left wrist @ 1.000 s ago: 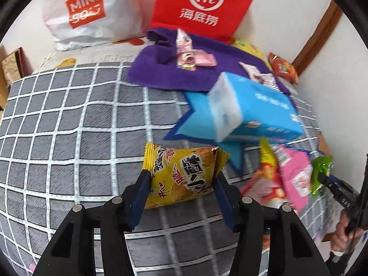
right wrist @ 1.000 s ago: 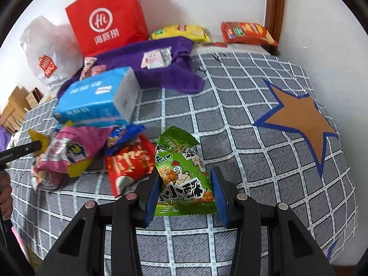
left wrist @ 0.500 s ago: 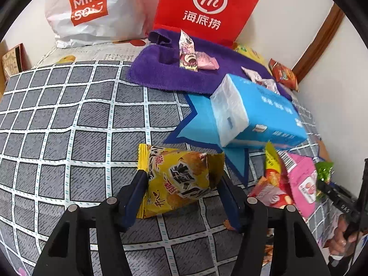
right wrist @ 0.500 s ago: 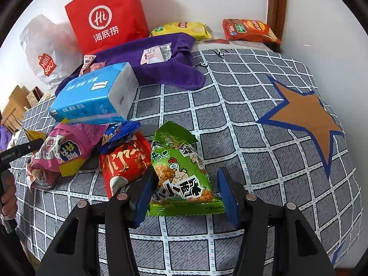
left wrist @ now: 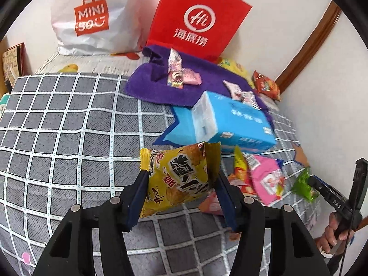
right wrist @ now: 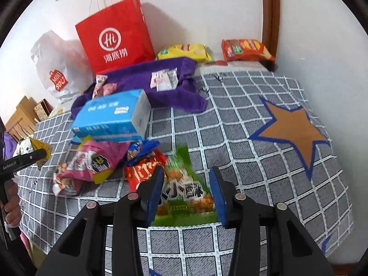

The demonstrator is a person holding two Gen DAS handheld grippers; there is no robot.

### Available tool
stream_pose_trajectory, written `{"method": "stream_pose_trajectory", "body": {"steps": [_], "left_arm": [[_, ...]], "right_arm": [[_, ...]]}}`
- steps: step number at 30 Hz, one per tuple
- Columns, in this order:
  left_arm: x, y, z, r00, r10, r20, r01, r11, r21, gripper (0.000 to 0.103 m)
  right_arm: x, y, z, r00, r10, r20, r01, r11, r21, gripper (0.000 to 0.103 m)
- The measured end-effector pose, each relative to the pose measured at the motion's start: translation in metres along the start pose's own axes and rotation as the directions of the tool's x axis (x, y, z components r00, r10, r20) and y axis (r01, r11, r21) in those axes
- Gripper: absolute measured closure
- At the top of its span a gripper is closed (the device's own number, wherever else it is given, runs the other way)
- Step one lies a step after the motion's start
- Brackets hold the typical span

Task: Organize snacks
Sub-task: 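Lift the yellow bag with the left gripper while the right gripper regrasps the green bag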

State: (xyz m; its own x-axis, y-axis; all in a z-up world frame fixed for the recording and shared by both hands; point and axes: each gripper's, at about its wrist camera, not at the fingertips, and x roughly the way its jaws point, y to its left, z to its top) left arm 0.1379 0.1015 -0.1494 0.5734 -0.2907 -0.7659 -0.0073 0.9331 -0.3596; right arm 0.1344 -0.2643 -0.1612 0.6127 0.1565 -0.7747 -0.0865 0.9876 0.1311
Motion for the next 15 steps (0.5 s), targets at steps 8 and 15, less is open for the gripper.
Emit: {"method": "stream_pose_trajectory", "body": {"steps": [8, 15], "left_arm": [[-0.02, -0.016, 0.009, 0.999, -0.022, 0.032, 0.021, 0.999, 0.028, 0.048], [-0.019, -0.024, 0.003, 0.999, -0.044, 0.015, 0.043, 0.998, 0.042, 0.048]], "right_arm": [[-0.006, 0.008, 0.012, 1.0, 0.009, 0.009, -0.009, 1.0, -0.004, 0.083], [-0.012, -0.002, -0.006, 0.999, 0.046, 0.006, -0.046, 0.999, 0.028, 0.046]]}}
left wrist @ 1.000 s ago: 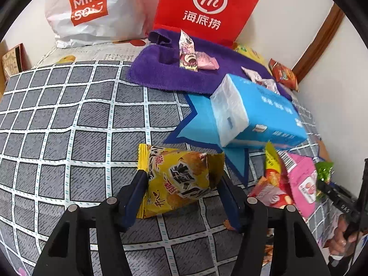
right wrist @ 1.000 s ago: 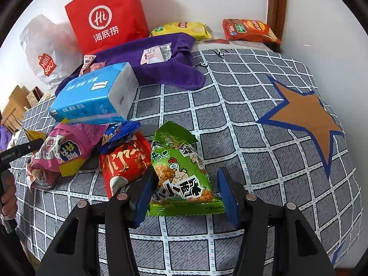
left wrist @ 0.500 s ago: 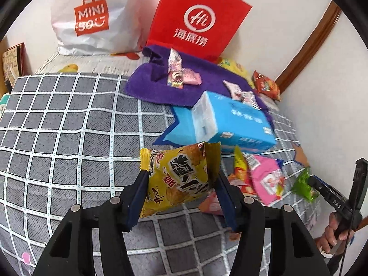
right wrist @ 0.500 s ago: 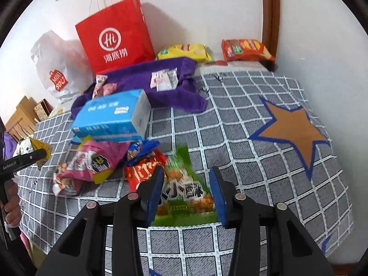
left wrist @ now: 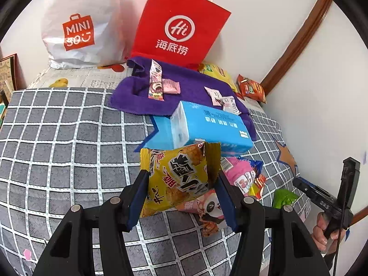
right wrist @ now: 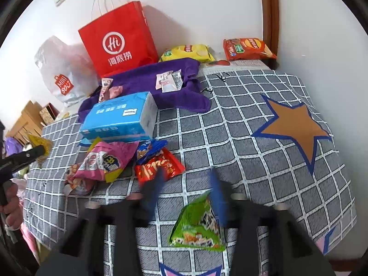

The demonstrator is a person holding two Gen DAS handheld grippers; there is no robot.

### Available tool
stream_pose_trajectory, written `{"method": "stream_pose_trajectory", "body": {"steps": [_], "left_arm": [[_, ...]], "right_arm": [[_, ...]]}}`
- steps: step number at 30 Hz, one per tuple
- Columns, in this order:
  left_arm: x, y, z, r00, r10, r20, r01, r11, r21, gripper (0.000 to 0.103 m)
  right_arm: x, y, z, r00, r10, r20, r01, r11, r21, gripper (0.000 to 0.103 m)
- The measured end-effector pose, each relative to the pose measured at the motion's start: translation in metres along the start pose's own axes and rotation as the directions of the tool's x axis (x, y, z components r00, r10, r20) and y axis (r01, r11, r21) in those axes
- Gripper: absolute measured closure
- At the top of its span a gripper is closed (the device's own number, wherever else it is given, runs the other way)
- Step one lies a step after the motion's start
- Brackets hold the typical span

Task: Organize snacks
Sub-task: 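Lift the yellow bag with the left gripper while the right gripper regrasps the green bag, then carry the yellow and green bags over the purple towel with both grippers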

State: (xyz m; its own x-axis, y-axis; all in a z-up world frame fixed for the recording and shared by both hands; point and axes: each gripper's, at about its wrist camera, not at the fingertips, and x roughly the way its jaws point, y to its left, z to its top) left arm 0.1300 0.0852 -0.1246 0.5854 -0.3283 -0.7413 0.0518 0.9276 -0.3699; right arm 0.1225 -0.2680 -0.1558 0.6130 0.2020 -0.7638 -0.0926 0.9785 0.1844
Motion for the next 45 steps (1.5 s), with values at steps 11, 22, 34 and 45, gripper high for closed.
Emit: {"method": "stream_pose_trajectory", "body": {"steps": [11, 22, 34, 45], "left_arm": [[0.004, -0.012, -0.009, 0.999, -0.027, -0.028, 0.028, 0.999, 0.017, 0.048], [-0.004, -0.016, -0.001, 1.0, -0.022, -0.007, 0.022, 1.0, 0.019, 0.048], [-0.008, -0.02, 0.034, 1.0, -0.016, 0.017, 0.016, 1.0, 0.026, 0.048], [-0.007, -0.024, 0.068, 1.0, -0.006, -0.018, 0.006, 0.999, 0.042, 0.048]], "right_arm": [[0.045, -0.007, -0.049, 0.99, -0.064, -0.129, 0.061, 0.998, -0.027, 0.043], [0.015, 0.0, -0.038, 0.997, -0.019, -0.068, 0.018, 1.0, -0.017, 0.06], [-0.004, 0.035, 0.032, 0.999, 0.004, 0.045, -0.002, 0.998, -0.056, 0.06], [0.002, 0.051, 0.072, 0.998, 0.051, 0.039, -0.047, 0.994, -0.098, 0.06]]}}
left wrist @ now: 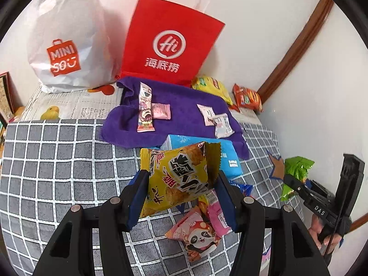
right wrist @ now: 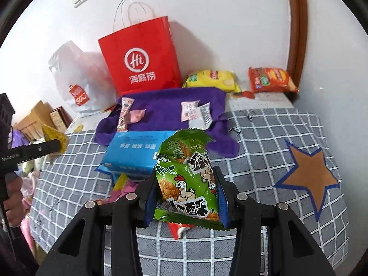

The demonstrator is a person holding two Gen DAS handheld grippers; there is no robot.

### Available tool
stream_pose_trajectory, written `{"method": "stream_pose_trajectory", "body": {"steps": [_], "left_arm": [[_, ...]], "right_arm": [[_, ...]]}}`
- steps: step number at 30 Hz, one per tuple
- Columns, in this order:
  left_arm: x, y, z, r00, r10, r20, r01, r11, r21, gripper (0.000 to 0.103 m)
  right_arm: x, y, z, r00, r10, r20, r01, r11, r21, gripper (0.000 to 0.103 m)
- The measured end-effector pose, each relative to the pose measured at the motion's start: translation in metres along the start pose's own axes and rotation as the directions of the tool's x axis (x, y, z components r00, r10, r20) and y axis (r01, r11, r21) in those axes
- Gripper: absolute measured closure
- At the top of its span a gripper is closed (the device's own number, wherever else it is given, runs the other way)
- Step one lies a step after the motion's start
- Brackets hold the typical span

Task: Organize snacks
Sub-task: 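Carry the yellow and green bags over the purple towel with both grippers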

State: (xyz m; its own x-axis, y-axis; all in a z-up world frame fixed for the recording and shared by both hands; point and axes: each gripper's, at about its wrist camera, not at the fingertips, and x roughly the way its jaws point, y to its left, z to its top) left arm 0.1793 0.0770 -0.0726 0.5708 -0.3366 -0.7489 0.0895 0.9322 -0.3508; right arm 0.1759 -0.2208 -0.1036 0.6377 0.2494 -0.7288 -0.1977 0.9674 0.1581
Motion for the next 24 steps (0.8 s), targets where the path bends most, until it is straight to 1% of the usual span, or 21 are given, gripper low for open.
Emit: {"method": "stream_pose_trajectory", "body": {"steps": [2, 4, 8, 10, 13, 15, 20, 24], "left_arm": [[-0.001, -0.003, 0.002, 1.0, -0.003, 0.013, 0.003, 1.0, 0.023, 0.048], [0.001, -0.005, 0.004, 1.0, -0.008, 0.027, 0.007, 0.999, 0.032, 0.048], [0.01, -0.005, 0.006, 0.998, -0.047, 0.028, 0.047, 0.999, 0.022, 0.048], [0.014, -0.004, 0.01, 0.998, -0.058, 0.03, 0.057, 0.998, 0.014, 0.048], [0.016, -0.004, 0.018, 0.999, -0.043, 0.024, 0.042, 0.999, 0.026, 0.048], [0.017, -0.006, 0.027, 0.999, -0.011, 0.03, 0.009, 0.999, 0.049, 0.048], [0.022, 0.0, 0.052, 0.998, 0.006, 0.057, -0.009, 0.999, 0.04, 0.048], [0.03, 0.005, 0.074, 0.997, 0.027, 0.07, -0.029, 0.999, 0.02, 0.048]], "right_arm": [[-0.003, 0.002, 0.002, 1.0, -0.012, -0.004, 0.012, 1.0, -0.014, 0.06], [-0.006, 0.005, 0.004, 1.0, -0.018, 0.018, 0.018, 0.999, -0.031, 0.06], [-0.004, 0.009, 0.013, 0.999, -0.027, 0.029, 0.029, 0.998, -0.06, 0.06], [-0.003, 0.008, 0.019, 0.997, -0.041, 0.06, 0.045, 0.996, -0.075, 0.06], [0.003, 0.007, 0.033, 0.996, -0.063, 0.07, 0.069, 0.994, -0.08, 0.06], [0.004, 0.007, 0.042, 0.994, -0.068, 0.082, 0.074, 0.995, -0.071, 0.06], [0.019, 0.014, 0.069, 0.996, -0.052, 0.074, 0.057, 0.996, -0.068, 0.06], [0.042, 0.019, 0.095, 0.998, -0.021, 0.06, 0.023, 0.999, -0.04, 0.06]]}}
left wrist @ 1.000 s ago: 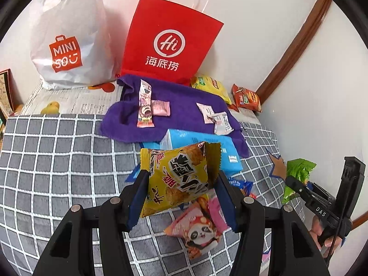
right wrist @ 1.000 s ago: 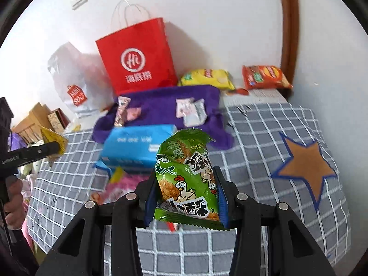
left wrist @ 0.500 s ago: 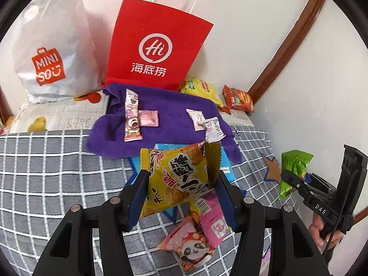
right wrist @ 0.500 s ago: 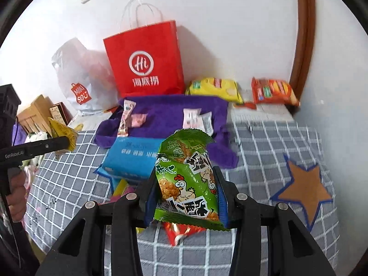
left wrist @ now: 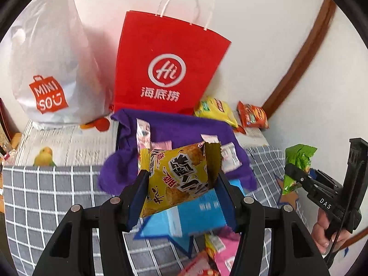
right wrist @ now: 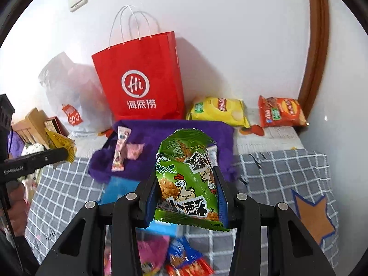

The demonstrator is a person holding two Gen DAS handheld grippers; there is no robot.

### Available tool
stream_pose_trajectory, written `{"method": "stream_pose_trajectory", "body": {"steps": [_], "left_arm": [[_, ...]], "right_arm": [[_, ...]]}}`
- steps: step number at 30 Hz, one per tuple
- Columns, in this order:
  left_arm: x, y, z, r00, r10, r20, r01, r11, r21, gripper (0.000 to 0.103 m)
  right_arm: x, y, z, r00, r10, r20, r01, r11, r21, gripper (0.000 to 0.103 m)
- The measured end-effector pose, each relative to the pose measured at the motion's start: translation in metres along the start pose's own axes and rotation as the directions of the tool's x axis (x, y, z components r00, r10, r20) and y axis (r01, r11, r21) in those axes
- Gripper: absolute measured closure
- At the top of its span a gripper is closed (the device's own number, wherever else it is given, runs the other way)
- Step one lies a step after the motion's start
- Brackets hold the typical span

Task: Organize snacks
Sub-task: 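Carry the yellow and green bags over the purple towel with both grippers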

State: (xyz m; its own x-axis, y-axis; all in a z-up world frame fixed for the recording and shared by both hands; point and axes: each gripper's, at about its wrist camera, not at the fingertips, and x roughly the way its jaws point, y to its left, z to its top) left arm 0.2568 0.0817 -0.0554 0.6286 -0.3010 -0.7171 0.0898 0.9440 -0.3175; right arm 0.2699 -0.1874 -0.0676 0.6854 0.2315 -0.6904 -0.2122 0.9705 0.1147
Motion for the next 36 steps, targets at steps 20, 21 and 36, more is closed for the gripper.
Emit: {"method": "stream_pose_trajectory", "body": {"steps": [20, 21, 36], "left_arm": [[0.077, 0.045, 0.07, 0.997, 0.073, 0.001, -0.073, 0.994, -0.078, 0.048], [0.082, 0.048, 0.071, 0.997, 0.081, -0.014, -0.082, 0.993, -0.081, 0.048], [0.097, 0.053, 0.071, 0.996, 0.072, -0.051, -0.076, 0.994, -0.082, 0.048]], "right_arm": [[0.119, 0.023, 0.065, 0.988, 0.114, -0.108, -0.113, 0.993, 0.014, 0.061], [0.129, 0.023, 0.064, 0.985, 0.111, -0.135, -0.11, 0.994, 0.011, 0.061], [0.188, 0.017, 0.033, 0.929, 0.08, -0.362, -0.097, 0.995, -0.027, 0.062]]}}
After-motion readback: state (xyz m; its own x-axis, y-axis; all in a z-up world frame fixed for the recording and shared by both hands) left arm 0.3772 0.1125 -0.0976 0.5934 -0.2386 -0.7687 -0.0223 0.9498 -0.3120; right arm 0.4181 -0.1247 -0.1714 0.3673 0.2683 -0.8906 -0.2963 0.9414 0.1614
